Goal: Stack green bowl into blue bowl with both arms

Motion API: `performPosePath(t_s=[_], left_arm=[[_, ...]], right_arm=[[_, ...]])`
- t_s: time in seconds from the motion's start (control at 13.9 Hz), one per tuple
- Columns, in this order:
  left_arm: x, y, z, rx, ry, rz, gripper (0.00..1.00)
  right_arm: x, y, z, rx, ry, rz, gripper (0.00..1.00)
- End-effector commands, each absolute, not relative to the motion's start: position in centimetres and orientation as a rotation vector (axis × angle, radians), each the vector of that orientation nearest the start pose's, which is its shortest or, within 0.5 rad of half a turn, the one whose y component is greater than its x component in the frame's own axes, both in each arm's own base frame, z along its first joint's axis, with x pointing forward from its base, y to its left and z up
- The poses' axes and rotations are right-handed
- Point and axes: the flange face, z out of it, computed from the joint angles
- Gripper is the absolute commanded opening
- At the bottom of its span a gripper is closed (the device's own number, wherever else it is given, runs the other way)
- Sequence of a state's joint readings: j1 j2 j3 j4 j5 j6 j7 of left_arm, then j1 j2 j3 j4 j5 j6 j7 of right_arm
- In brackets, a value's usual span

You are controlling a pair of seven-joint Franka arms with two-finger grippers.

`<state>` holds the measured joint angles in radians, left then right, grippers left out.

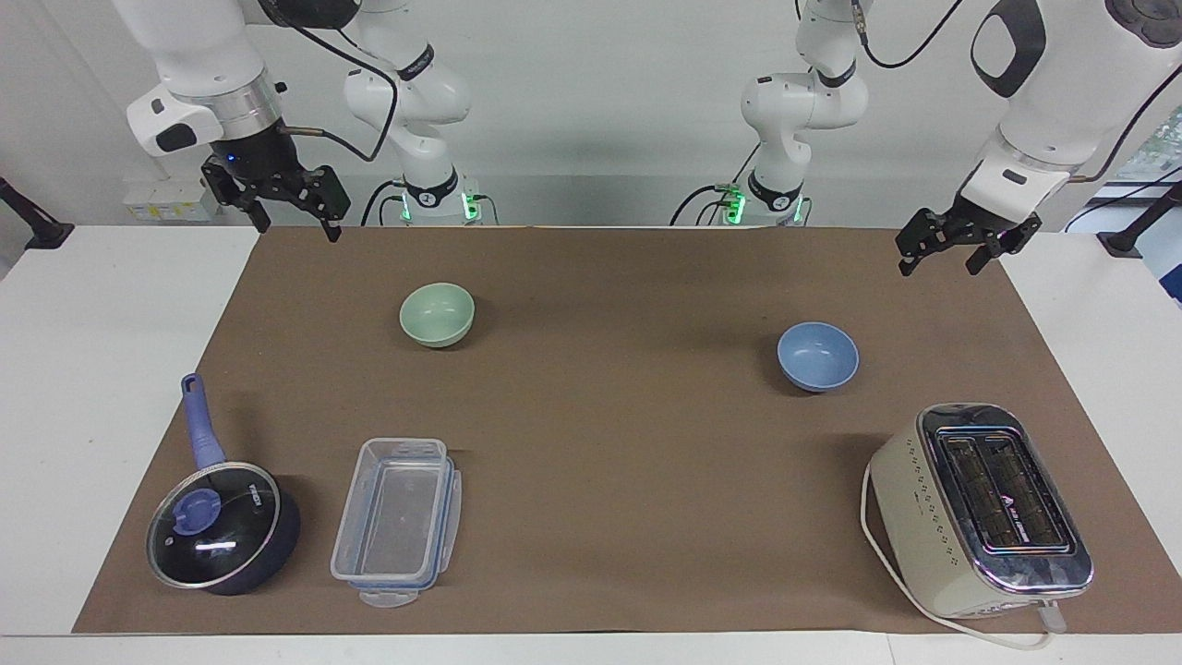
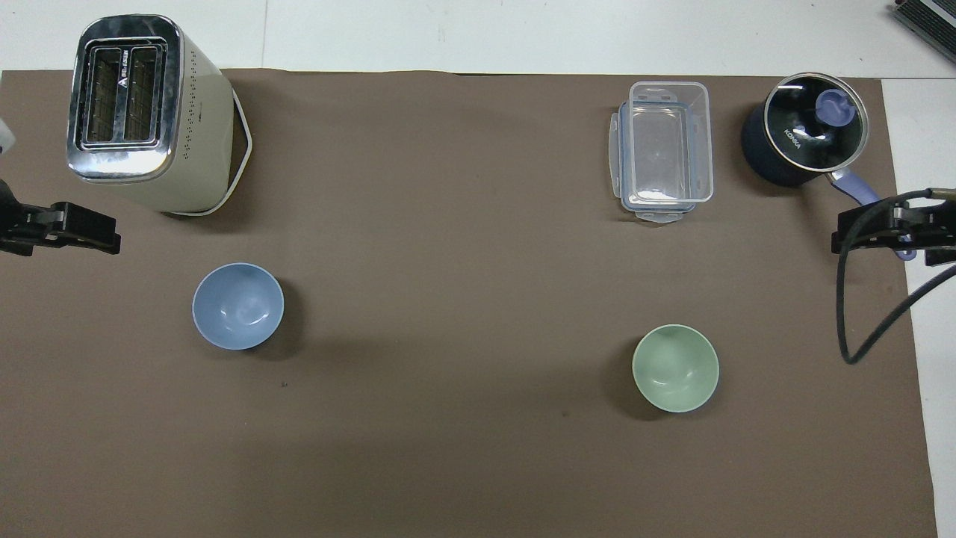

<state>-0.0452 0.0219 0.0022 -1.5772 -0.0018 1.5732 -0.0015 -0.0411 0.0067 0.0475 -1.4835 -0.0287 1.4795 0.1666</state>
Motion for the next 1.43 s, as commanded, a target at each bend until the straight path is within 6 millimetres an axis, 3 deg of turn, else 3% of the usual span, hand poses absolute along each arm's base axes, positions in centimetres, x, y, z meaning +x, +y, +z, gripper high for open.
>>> performPosePath(t_s=[0.0, 0.72, 0.93, 1.36], left_arm=[[55.0, -2.3, 60.7, -3.145, 0.055, 0.065, 1.00], [54.9, -2.4, 60.6, -3.147, 0.050, 0.068, 1.00], [53.9, -2.3, 59.7, -3.147, 0.055, 0.063, 1.00], [52.7, -2.3, 56.0, -3.148, 0.058, 0.044, 1.00]], right_arm=[[54.1, 0.1, 65.5, -3.159, 0.266, 0.001, 1.00], [54.1, 0.5, 65.6, -3.160, 0.256, -0.002, 1.00], [54.1, 0.5, 65.6, -3.160, 0.258, -0.002, 1.00], [54.1, 0.5, 65.6, -3.160, 0.256, -0.002, 1.00]])
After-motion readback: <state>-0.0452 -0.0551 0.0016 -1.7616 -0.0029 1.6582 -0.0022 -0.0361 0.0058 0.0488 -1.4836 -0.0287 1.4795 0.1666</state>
